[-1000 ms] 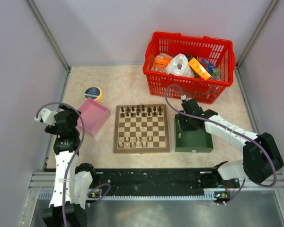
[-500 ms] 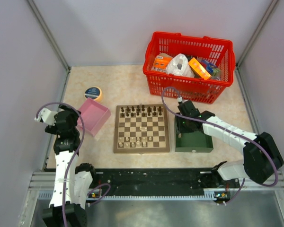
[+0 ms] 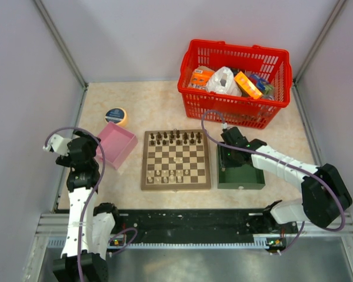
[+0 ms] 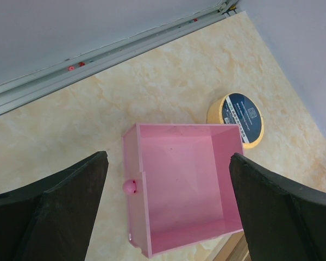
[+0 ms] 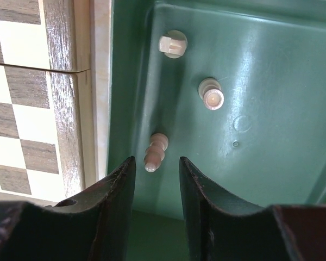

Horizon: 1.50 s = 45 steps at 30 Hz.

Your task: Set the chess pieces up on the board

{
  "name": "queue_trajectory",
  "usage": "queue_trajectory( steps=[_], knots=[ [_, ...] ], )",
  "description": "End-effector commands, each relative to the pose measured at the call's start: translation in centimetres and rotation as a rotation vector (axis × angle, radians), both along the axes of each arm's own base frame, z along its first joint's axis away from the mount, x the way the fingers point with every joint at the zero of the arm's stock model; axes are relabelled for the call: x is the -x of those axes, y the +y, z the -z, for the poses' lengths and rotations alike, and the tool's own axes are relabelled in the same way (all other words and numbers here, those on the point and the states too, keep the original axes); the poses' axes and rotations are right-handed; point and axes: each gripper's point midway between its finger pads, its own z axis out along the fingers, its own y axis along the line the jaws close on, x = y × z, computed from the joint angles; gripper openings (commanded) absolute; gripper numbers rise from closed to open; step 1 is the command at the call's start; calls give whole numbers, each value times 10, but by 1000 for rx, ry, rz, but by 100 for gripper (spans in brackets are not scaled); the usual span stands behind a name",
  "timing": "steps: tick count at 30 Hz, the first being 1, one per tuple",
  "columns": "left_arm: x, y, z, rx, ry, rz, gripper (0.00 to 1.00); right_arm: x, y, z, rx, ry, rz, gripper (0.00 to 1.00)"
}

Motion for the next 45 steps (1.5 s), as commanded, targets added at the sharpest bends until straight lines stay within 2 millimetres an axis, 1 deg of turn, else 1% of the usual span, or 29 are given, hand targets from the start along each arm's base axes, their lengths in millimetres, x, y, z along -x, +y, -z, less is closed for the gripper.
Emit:
queue_trajectory(
  steps=[1, 14, 23, 28, 34, 35, 36, 38, 41, 45],
  knots=[
    [-4, 3, -9, -3, -44, -9, 99, -6, 4, -1, -7, -41, 12, 38],
    [-3, 3, -9, -4, -44, -12, 99, -8, 9, 4, -13, -26, -6, 35],
    [-5, 3, -8, -1, -42, -10, 99, -7, 9, 9, -4, -11, -8, 32],
    [-5, 3, -9, -2, -46, -10, 99, -8, 11, 8, -6, -12, -14, 31],
    [-6, 2, -7, -1, -42, -7, 99, -10, 13, 7, -10, -14, -16, 23],
    [-6, 3, -9, -2, -46, -8, 99, -9, 13, 6, -11, -13, -17, 18],
    [-6, 3, -9, -1, -43, -8, 99, -9, 13, 5, -12, -14, -19, 15],
    [-7, 3, -9, -2, -45, -6, 99, -9, 13, 0, -7, -17, -24, 15],
    [-7, 2, -9, -1, -43, -3, 99, -10, 12, -12, 10, -42, -27, 14],
    [-7, 2, -9, 0, -43, -3, 99, -10, 12, -43, 35, -103, -33, 14]
  ],
)
